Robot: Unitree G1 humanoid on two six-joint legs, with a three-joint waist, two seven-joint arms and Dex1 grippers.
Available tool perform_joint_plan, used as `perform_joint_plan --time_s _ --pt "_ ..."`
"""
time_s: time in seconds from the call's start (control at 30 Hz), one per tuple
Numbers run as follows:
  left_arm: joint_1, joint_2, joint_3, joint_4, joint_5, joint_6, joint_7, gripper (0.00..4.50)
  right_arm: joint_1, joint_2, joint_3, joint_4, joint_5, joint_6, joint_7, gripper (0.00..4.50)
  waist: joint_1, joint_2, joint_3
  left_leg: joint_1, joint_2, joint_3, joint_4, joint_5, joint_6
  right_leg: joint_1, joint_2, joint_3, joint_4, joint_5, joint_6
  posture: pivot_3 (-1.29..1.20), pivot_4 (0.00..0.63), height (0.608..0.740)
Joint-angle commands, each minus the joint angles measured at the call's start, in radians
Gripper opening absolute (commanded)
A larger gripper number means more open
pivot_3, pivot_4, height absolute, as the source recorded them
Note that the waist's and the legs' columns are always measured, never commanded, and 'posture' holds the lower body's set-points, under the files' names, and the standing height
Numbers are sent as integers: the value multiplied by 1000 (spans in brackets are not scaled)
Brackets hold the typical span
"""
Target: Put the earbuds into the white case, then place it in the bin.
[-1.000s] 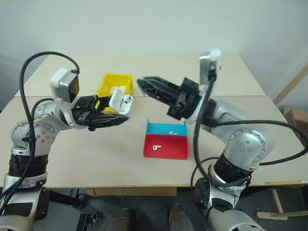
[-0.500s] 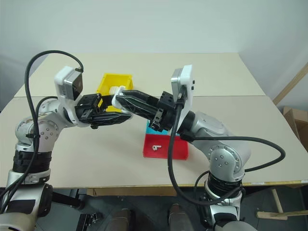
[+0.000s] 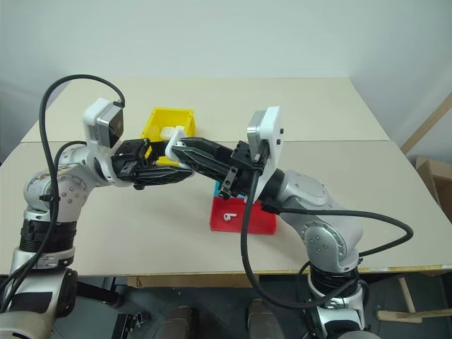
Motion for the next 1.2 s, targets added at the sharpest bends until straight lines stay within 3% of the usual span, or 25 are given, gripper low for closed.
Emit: perform_joint_plan --time_s 0.03,0.2,0.43,0.67,0.83,0.93,1.13,1.2 --pt "-31 4 37 -16 -17 -6 -1 2827 3 -14 18 -6 3 -27 -1 610 0 0 0 0 0 0 0 0 0 0 0 0 0 0 0 0 150 740" --pt "-33 4 39 -11 -16 -7 1 2827 11 -43 32 -8 16 -35 19 610 0 0 0 0 0 0 0 0 0 0 0 0 0 0 0 0 150 740" --pt "-38 3 38 -5 -13 -9 1 2827 17 -71 33 -21 35 -37 16 2965 1 0 0 0 0 0 0 0 0 0 0 0 0 0 0 0 150 740" --pt "-42 2 33 2 -7 -13 0 2827 1 -125 -30 -45 146 -20 21 2965 2 0 0 0 0 0 0 0 0 0 0 0 0 0 0 0 150 740" --pt "-51 -5 22 16 3 -20 -8 2827 -13 -260 -88 -28 273 21 116 2965 6 0 0 0 0 0 0 0 0 1 0 0 -1 0 0 0 150 740" --pt "-61 -13 11 26 11 -23 -16 2827 -60 -354 -100 34 270 23 196 2354 7 0 0 0 0 0 0 0 0 1 0 0 -1 0 0 0 150 740" --pt "-78 -24 -23 38 45 -17 -30 2827 -305 -505 -13 303 76 -82 431 188 6 0 0 0 0 1 0 0 0 0 0 1 -1 0 0 0 150 740" --pt "-82 -29 -31 37 52 -13 -30 2827 -404 -512 47 413 -9 -136 522 45 4 0 0 0 0 1 0 0 0 0 0 1 -1 0 0 0 150 740"
